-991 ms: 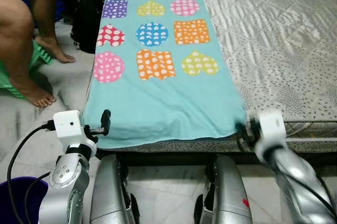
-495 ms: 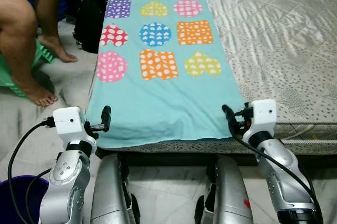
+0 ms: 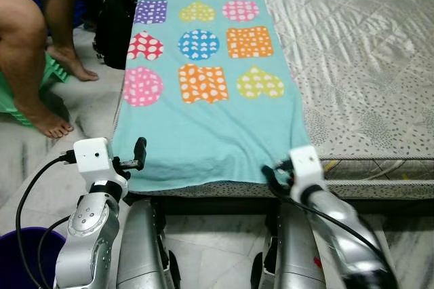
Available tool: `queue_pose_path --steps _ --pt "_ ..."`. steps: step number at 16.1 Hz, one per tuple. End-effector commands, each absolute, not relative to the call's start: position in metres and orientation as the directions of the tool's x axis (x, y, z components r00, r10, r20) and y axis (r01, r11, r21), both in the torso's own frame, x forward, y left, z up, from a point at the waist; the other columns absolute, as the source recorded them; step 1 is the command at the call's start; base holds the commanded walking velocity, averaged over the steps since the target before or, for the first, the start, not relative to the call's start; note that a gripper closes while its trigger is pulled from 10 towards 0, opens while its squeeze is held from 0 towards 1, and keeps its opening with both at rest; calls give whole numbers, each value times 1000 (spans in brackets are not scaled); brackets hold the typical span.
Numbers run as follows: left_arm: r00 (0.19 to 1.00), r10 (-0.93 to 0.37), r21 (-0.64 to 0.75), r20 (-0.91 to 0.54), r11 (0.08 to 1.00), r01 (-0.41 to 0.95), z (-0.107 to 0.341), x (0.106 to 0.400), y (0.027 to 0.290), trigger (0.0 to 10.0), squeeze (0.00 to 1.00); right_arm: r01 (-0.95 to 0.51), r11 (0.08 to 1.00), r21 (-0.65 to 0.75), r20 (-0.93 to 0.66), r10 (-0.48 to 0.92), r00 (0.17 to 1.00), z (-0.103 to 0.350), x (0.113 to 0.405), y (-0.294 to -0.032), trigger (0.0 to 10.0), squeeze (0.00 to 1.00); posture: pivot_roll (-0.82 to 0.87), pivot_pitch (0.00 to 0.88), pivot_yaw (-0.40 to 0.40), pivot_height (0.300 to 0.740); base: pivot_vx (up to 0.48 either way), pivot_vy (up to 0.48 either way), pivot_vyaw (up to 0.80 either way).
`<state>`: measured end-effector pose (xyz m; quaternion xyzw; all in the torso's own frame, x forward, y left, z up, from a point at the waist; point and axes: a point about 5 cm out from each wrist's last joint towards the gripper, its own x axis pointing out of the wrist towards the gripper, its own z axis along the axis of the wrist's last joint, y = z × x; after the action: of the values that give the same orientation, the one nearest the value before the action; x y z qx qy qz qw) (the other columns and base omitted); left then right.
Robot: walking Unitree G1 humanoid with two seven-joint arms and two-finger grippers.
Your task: Clean up the room
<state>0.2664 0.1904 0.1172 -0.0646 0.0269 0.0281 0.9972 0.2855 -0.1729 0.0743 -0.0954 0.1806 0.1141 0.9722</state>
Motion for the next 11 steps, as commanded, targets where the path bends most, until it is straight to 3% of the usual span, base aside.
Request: queue_pose_path --steps 1,4,8,10,11 --pt "995 59 -125 -77 990 -69 113 264 191 10000 0 -242 957 -158 -433 153 888 64 275 -186 10000 1000 -22 174 21 516 0 0 0" --pt "995 51 -124 -87 990 -61 110 266 192 10000 0 -213 954 -211 -473 91 876 59 265 -205 10000 1000 -30 172 25 516 0 0 0" --pt "995 53 -115 -80 991 -62 111 267 193 10000 0 -217 958 -189 -432 118 894 66 268 -195 10000 1000 -26 166 29 516 0 0 0" --pt "996 60 -117 -68 991 -68 113 266 194 10000 0 -176 969 -174 -344 107 933 77 274 -193 10000 937 -25 159 26 516 0 0 0" --pt "996 65 -125 -54 990 -71 115 266 194 10000 0 -134 975 -176 -276 82 958 87 278 -193 10000 333 -27 145 21 516 0 0 0"
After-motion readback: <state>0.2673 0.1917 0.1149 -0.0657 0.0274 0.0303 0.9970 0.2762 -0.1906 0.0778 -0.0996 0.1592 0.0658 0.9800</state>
